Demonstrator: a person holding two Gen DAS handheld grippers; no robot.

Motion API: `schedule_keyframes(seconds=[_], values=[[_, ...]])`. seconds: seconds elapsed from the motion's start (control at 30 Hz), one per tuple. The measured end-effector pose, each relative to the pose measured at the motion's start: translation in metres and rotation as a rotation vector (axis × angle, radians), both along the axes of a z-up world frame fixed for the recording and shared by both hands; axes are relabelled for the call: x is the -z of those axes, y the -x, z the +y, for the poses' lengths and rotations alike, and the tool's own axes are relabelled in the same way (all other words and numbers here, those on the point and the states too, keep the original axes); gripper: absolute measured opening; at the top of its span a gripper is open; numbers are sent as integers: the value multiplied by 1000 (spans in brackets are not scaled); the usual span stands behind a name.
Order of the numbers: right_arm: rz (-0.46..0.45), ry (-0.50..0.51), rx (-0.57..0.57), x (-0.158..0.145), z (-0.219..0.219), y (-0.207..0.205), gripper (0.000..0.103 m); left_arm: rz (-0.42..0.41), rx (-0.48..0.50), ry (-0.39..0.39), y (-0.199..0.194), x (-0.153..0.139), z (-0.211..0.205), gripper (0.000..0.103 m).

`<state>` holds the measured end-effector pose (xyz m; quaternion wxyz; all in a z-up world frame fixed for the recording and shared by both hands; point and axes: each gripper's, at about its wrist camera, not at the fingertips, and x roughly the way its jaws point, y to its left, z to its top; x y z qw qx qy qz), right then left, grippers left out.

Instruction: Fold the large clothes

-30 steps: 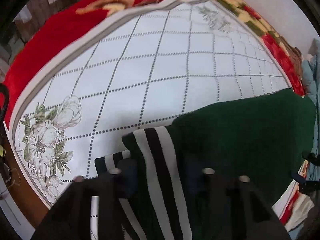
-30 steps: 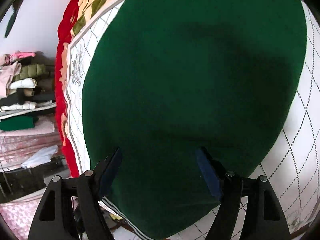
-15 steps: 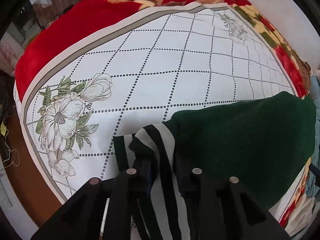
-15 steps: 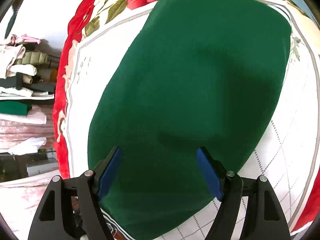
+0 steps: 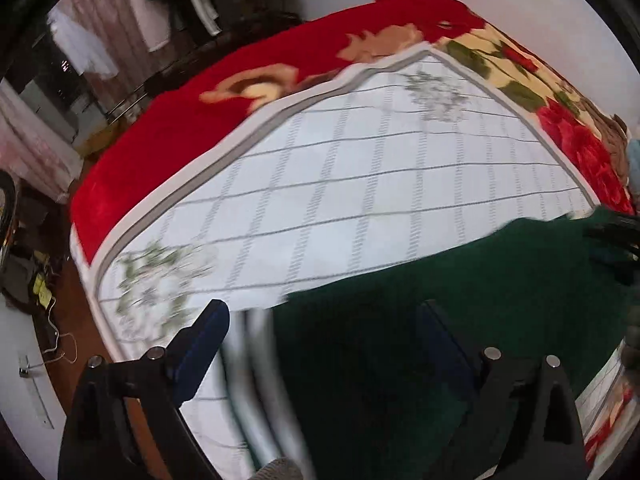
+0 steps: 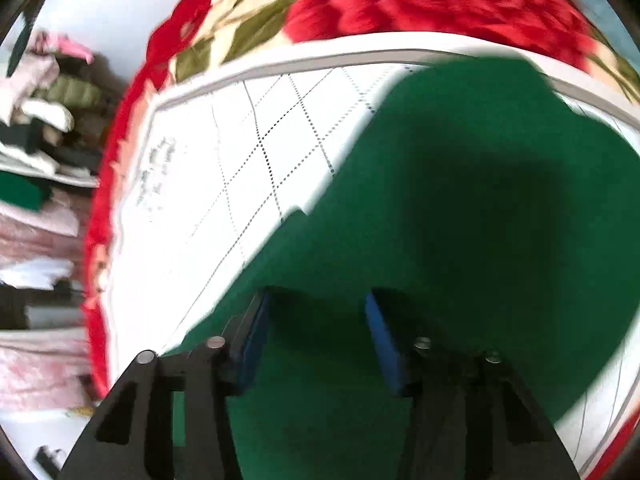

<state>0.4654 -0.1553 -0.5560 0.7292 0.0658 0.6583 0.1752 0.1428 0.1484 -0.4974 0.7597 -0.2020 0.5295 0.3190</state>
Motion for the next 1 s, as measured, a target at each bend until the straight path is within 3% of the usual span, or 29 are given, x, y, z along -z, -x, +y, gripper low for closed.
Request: schedule_keyframes(seconds=[0.13, 0.2, 0.27, 0.3, 0.37, 0.4, 0.5, 0.6, 0.7, 0.73, 0.77, 0.8, 0.83, 0.9, 1.0], values=[[27, 107, -110, 43, 30, -23, 51, -16, 68, -3, -60, 9, -34, 96], [47, 112, -169, 33, 34, -30, 52, -11, 113, 22, -92, 16, -51, 96], [63, 11, -151, 8, 11, -36, 52, -10, 159, 57, -124, 27, -69, 96], [59, -33, -112, -4, -7, -37, 52, -7, 175, 60, -134, 31, -76, 96], [15, -100, 14, -34, -67, -36, 64, 22, 216, 45, -159, 46, -89, 96], [-16, -101, 92, -46, -100, -34, 78, 62, 225, 30, -170, 61, -92, 96], [-82, -42, 353, -59, -200, -23, 83, 122, 194, 79, -183, 103, -81, 103], [16, -135, 552, -23, -271, -11, 87, 84, 166, 140, -182, 105, -66, 103], [206, -346, 570, 47, -286, -21, 87, 87, 186, 132, -182, 103, -65, 103], [252, -415, 554, 68, -279, -25, 84, 87, 188, 130, -182, 103, -65, 103], [237, -442, 559, 77, -276, -25, 74, 90, 194, 127, -183, 102, -64, 103], [200, -444, 569, 77, -275, -24, 46, 94, 201, 123, -186, 102, -65, 103], [186, -475, 578, 74, -275, -20, 27, 102, 212, 115, -187, 101, -65, 103], [142, -506, 666, 56, -289, 2, 16, 103, 237, 113, -189, 97, -67, 103], [133, -507, 774, 32, -319, 54, 15, 103, 317, 152, -189, 96, -86, 103]])
